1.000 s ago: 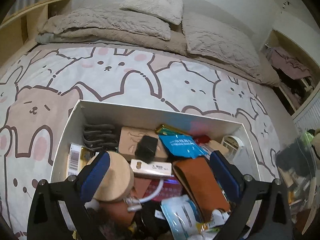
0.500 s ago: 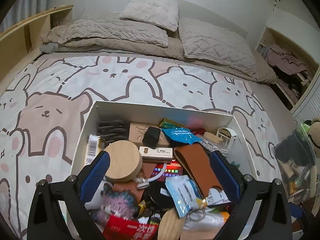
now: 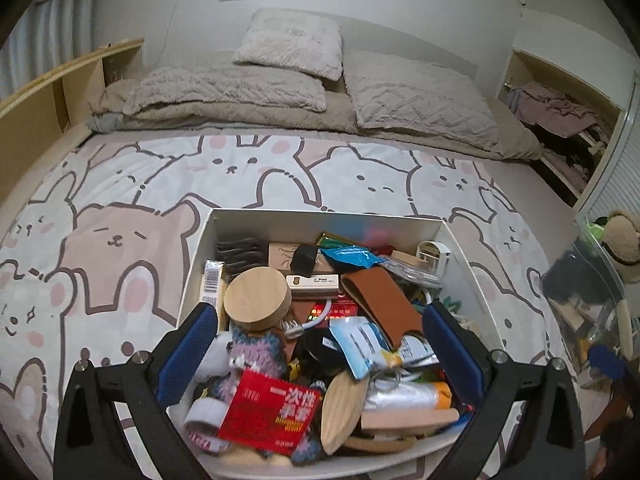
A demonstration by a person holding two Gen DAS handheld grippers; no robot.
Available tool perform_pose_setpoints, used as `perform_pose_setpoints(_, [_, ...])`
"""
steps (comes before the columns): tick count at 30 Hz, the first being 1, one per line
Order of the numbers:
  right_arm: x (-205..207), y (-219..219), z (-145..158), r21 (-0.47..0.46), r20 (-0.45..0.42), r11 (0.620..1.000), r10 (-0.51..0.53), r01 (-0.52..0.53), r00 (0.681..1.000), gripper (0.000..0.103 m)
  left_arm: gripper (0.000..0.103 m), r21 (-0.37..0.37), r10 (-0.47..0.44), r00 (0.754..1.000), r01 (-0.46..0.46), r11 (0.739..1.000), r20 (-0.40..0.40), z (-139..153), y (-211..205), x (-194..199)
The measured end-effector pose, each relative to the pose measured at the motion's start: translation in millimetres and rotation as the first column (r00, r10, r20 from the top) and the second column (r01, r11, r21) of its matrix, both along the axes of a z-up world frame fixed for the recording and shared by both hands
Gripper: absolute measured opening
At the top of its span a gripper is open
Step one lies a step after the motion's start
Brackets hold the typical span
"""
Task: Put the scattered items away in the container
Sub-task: 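Raise both tools away from the box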
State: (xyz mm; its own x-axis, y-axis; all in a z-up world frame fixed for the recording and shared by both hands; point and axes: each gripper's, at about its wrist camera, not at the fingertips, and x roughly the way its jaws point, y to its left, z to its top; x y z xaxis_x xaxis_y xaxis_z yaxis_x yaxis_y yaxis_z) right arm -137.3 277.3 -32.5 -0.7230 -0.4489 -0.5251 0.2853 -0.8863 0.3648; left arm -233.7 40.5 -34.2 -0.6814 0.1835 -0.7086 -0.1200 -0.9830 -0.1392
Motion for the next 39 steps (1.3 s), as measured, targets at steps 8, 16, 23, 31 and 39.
perform_pose_setpoints(8, [16.9,1.5,10.1,0.033,-0.055,0.998,-0.054,0.056,0.997,0.103,0.103,0.036,-0.027,0.999,0.028,0.999,-0.022,17.8,-9.7,33.1])
perform_pose_setpoints(16, [44.0,-5.3,19.4,0.114,-0.139,0.986,-0.108,0.124,0.984,0.103,0.103,0.002,-0.040,0.995,0.040,0.999,-0.087,33.4,-16.2,74.4])
perform_pose_setpoints(23, [63.2,-9.3,22.2,0.176,-0.186,0.968,-0.144,0.177,0.972,0.103,0.103,-0.027,-0.060,0.987,0.057,0.998,-0.149,42.9,-16.7,111.5])
perform_pose_setpoints(31, [87.4,-12.7,25.9,0.193,-0.230,0.959,-0.161,0.207,0.960,0.103,0.103,-0.048,-0.093,0.974,0.085,0.995,-0.206,49.9,-15.0,147.3])
perform_pose_setpoints(39, [104.9,-20.5,26.5,0.242,-0.262,0.947,-0.146,0.212,0.954,0.103,0.103,-0.051,-0.110,0.975,0.103,0.993,-0.191,41.1,-13.6,162.4])
